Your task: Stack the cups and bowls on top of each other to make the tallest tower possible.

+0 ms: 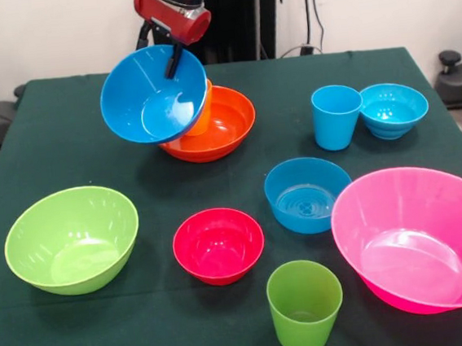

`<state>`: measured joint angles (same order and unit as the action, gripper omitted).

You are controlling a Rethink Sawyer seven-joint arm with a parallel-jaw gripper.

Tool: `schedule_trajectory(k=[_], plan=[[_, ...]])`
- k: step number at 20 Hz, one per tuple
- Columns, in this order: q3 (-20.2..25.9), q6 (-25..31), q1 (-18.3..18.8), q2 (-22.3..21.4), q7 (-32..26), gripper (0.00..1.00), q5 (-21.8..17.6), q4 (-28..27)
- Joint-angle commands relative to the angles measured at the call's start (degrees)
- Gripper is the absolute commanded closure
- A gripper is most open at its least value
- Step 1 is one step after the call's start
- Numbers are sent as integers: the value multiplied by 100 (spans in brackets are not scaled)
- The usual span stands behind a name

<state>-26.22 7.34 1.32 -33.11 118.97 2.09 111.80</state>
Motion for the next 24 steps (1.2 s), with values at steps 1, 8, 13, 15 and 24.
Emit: schedule_trajectory(k=[1, 8, 13, 15, 24], plan=[[475, 624, -91, 49, 487, 0, -69, -69], [459, 659, -102, 58, 480, 0, -66, -94], [492, 640, -70, 46, 449, 0, -85, -102], [493, 648, -58, 41, 430, 0, -96, -111], [478, 721, -80, 27, 432, 0, -92, -127]])
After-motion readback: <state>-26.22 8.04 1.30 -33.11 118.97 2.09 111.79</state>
